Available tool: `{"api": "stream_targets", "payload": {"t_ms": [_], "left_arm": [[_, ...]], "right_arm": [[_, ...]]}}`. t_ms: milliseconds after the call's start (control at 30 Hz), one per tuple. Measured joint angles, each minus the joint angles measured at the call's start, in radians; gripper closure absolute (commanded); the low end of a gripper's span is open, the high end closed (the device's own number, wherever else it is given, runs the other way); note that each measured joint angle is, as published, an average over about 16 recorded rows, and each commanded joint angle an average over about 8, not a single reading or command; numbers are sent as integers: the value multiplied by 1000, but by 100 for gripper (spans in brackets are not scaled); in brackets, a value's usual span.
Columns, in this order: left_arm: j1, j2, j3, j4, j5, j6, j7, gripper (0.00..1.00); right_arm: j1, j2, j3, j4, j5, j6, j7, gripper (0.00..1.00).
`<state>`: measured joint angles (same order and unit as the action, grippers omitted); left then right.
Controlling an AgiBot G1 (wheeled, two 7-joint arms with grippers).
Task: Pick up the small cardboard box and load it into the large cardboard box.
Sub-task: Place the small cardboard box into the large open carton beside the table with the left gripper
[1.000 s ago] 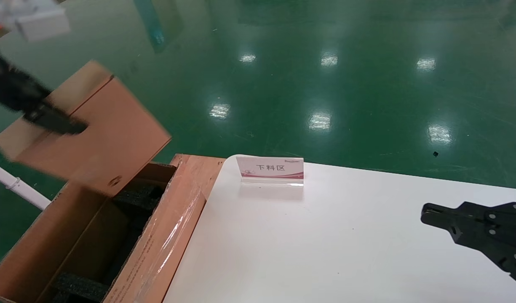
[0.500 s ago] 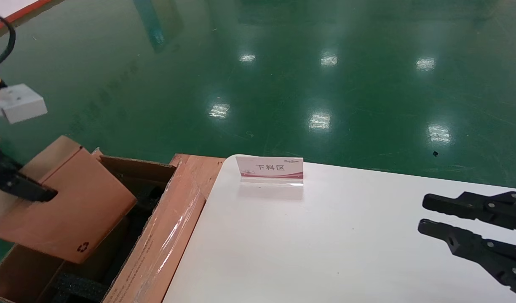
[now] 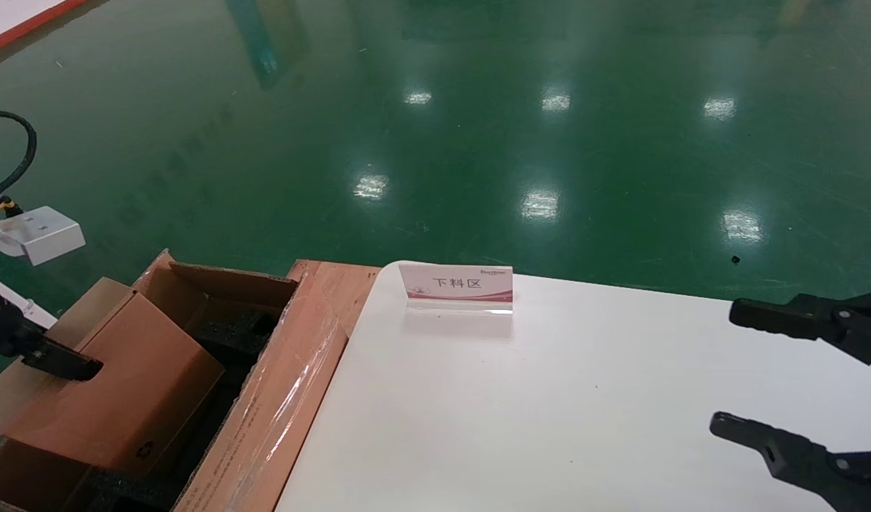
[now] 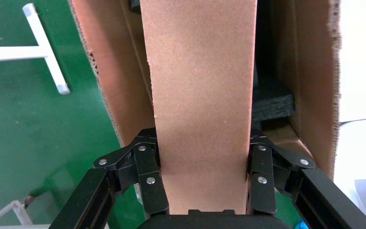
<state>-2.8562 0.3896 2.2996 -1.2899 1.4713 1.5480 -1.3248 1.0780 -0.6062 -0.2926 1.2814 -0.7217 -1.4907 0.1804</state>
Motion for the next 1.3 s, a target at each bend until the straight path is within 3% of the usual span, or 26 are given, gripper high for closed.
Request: {"api": "stream_targets", "payload": {"t_ms": [633, 1300], "left_arm": [[114, -35, 4, 8, 74, -113, -27, 100], [188, 8, 29, 15, 132, -186, -124, 100]], "right_arm": [[0, 0, -1, 0, 1, 0, -1, 0], [0, 1, -2, 0, 2, 1, -1, 0]]}}
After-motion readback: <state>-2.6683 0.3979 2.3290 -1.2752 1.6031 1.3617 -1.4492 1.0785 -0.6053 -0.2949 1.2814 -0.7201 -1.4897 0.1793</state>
